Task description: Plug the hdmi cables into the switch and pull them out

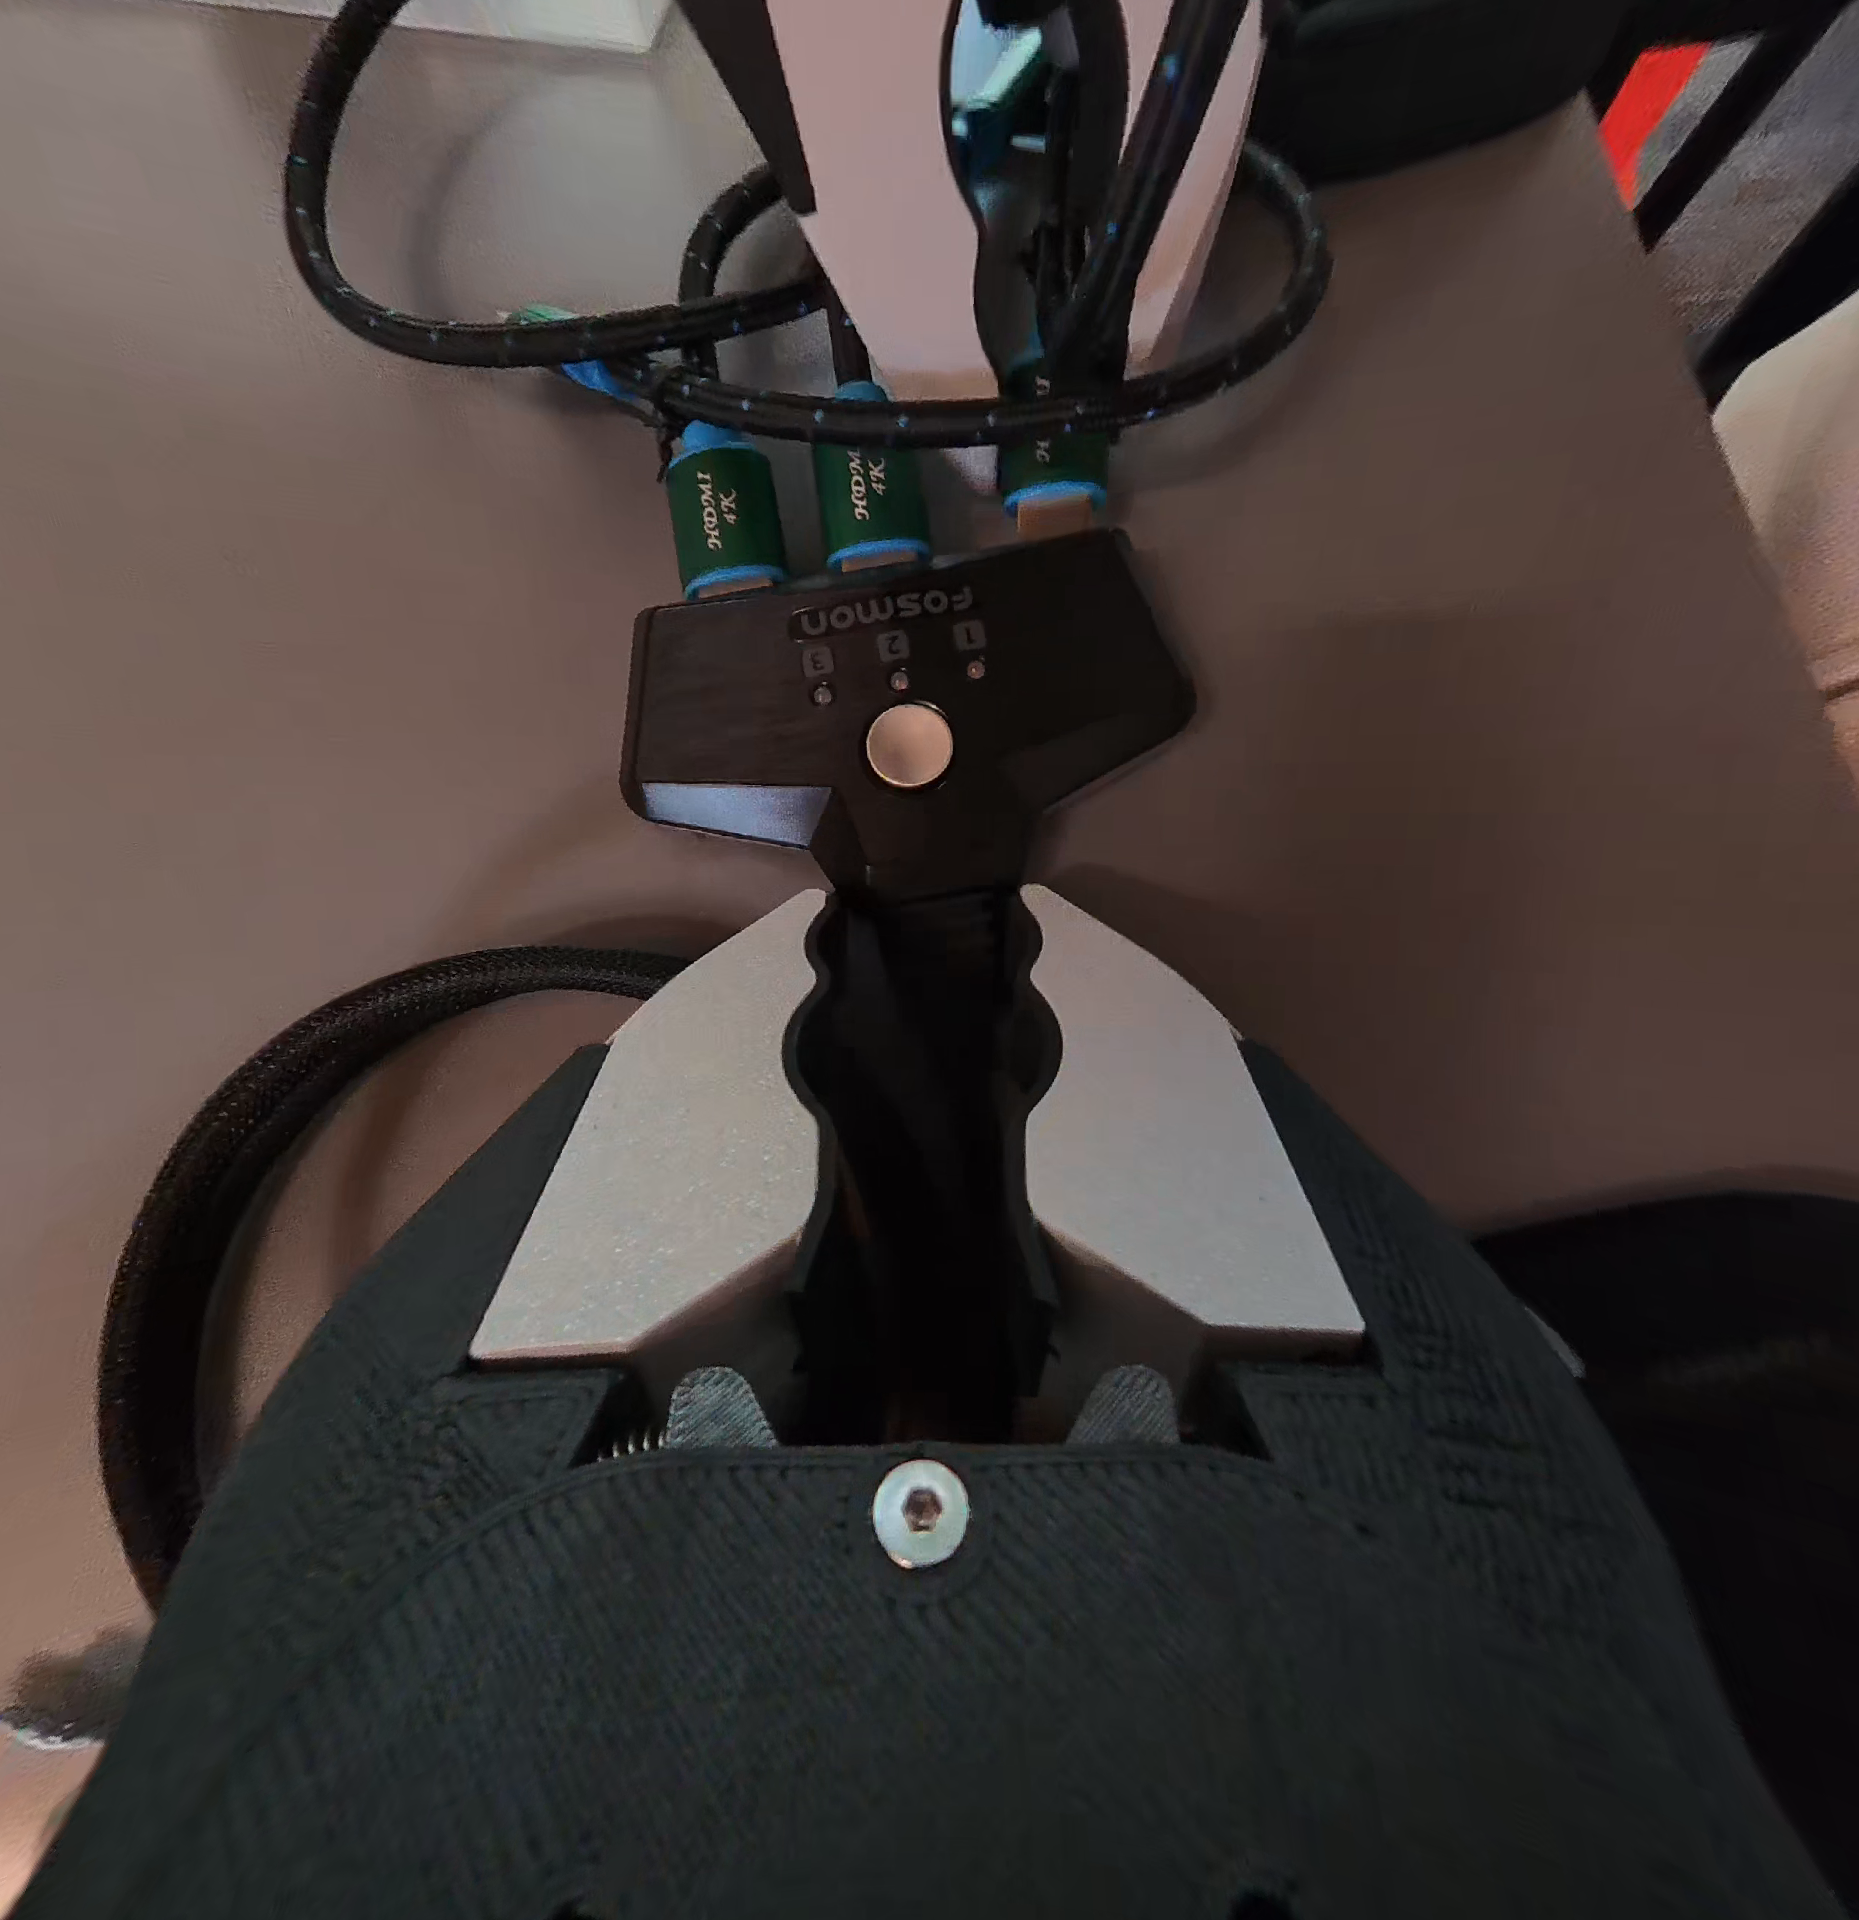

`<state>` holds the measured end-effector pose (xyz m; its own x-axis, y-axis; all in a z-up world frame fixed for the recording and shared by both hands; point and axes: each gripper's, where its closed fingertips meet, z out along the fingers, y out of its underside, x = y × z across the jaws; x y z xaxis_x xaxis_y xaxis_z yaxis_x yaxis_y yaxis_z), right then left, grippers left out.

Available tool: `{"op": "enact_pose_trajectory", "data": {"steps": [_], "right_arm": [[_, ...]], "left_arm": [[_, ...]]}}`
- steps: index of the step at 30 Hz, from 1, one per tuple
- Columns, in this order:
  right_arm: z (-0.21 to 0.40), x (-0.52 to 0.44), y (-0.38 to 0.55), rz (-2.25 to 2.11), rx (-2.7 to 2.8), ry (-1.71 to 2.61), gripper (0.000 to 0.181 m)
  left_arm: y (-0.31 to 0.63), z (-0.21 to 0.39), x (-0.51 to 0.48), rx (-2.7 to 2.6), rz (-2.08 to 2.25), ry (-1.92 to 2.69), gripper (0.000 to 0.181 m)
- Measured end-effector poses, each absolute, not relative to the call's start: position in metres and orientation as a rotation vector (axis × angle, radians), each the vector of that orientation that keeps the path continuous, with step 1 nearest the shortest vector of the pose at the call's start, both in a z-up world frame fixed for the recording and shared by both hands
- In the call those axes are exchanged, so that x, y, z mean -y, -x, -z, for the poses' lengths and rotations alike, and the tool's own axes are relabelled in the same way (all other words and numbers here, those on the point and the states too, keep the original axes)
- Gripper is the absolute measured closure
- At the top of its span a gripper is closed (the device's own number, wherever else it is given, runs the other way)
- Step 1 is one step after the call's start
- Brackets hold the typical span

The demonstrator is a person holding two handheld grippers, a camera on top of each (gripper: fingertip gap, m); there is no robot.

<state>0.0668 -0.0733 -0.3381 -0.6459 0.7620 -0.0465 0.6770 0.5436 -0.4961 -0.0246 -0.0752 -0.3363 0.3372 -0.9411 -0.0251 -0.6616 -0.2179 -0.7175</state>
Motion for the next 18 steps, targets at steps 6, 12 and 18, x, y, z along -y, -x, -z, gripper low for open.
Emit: {"op": "enact_pose_trajectory", "data": {"steps": [6,12,18], "right_arm": [[0.331,0.081,-0.063,-0.768,2.512,1.051,0.158],[0.335,0.083,-0.067,-0.580,2.447,1.069,0.158],[0.332,0.084,-0.068,-0.447,2.447,1.012,0.158]], "left_arm": [[0.023,0.333,0.085,-1.404,0.639,1.968,0.152],[0.018,0.334,0.092,-1.412,0.604,1.949,0.152],[0.017,0.328,0.095,-1.369,0.607,1.909,0.152]]}}
